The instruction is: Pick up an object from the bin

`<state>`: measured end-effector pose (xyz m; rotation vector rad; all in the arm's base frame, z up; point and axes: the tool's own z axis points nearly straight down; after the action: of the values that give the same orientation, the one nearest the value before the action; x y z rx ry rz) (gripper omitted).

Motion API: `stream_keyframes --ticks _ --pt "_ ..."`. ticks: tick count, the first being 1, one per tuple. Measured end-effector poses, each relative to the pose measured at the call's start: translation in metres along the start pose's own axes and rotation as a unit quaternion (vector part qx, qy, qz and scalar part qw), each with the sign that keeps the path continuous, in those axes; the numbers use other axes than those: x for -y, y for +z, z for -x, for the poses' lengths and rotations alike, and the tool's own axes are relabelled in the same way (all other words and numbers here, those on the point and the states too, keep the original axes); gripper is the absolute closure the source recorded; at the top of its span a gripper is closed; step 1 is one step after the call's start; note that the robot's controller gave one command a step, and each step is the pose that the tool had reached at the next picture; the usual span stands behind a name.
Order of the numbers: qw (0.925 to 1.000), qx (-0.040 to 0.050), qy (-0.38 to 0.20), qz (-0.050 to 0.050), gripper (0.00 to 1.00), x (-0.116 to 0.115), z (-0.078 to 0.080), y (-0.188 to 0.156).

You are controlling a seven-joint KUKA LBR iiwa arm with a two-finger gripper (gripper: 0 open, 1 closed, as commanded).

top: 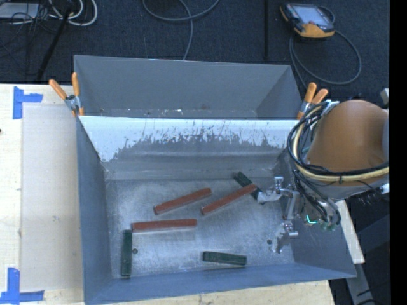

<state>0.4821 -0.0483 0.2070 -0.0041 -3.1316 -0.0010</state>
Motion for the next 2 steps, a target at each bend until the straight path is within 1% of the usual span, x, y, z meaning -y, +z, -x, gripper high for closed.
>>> stream_keyframes --ticks 1,2 --pt "1.0 0.004 -0.001 0.0 0.0 0.0 0.002 -0.004" --pt "0.9999 0.0102 -0.01 -0.001 0.0 -0.022 0.06 0.043"
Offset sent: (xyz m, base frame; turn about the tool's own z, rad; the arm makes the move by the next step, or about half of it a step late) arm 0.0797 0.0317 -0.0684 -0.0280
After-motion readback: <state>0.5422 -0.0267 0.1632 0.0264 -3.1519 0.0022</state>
